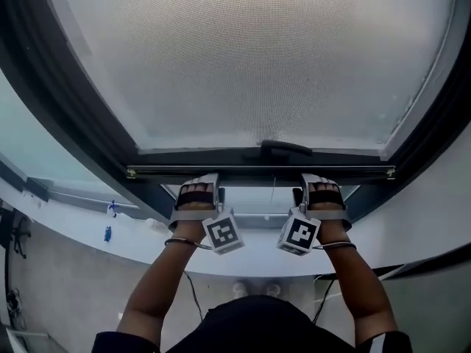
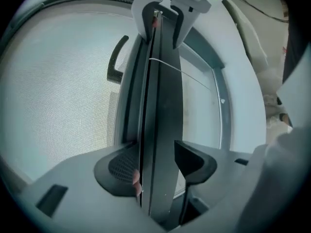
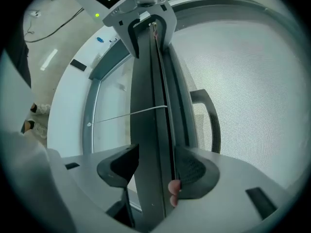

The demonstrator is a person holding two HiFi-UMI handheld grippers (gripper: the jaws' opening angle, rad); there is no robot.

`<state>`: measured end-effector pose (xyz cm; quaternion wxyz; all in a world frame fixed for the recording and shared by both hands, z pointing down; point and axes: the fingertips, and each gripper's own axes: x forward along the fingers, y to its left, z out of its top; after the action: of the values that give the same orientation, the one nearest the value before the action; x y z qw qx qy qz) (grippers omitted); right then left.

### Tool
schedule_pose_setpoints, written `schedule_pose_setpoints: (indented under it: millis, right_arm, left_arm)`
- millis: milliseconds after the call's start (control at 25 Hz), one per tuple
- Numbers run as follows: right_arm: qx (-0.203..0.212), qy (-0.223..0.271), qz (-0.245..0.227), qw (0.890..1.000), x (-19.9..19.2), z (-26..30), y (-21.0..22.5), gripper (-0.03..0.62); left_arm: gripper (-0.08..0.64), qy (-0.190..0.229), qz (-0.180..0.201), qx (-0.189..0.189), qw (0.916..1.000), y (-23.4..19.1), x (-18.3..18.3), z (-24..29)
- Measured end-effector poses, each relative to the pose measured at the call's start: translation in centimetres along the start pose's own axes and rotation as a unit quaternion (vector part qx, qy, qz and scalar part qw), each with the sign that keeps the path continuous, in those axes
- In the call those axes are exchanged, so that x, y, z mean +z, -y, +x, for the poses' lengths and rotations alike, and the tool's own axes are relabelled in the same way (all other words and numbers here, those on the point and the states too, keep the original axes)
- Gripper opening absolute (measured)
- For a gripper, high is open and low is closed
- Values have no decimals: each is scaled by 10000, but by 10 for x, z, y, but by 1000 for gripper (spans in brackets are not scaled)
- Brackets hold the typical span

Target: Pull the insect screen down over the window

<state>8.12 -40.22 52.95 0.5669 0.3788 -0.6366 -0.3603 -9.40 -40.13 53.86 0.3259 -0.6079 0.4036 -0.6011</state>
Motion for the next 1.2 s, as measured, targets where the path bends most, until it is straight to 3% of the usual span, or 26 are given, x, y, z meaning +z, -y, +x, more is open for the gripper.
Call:
schedule_pose_setpoints:
  millis: [400,560,800,880,920,1000,1080,1160,1200]
  right_arm:
    - [461,96,285,9985,-1,-5,5,242]
    - [388,202,478,9979,5,-12,11,242]
    - [113,651,1390,9881,23,-39,36,242]
    - [38,862,1828,9794,31,-52,47,242]
    - [26,990,2101,9727,37,-60,53,242]
    - [17,1344,2731,9525,48,-74,62,242]
    - [8,1777,3356,9251,58,-85,68,242]
    - [-13,2165,4019,8897,66,-97,73,242]
    - [-30,2328,4358,8694,70,-104,76,242]
  left_arm:
    - [238,146,-495,-348,9981,-7,4,-4]
    - [238,437,-1082,-428,9922,-12,7,-11]
    - [238,711,-1702,-330,9823,-22,5,-31]
    - [238,1096,-2283,-404,9666,-30,10,-45]
    - [238,1365,-2666,-454,9530,-36,14,-53]
    - [238,2008,-3490,-514,9139,-49,20,-68]
    - [238,2657,-4160,-549,8680,-64,24,-86]
    - [238,3178,-4590,-554,8278,-79,26,-107]
    - [238,3358,-4730,-521,8129,-85,25,-116]
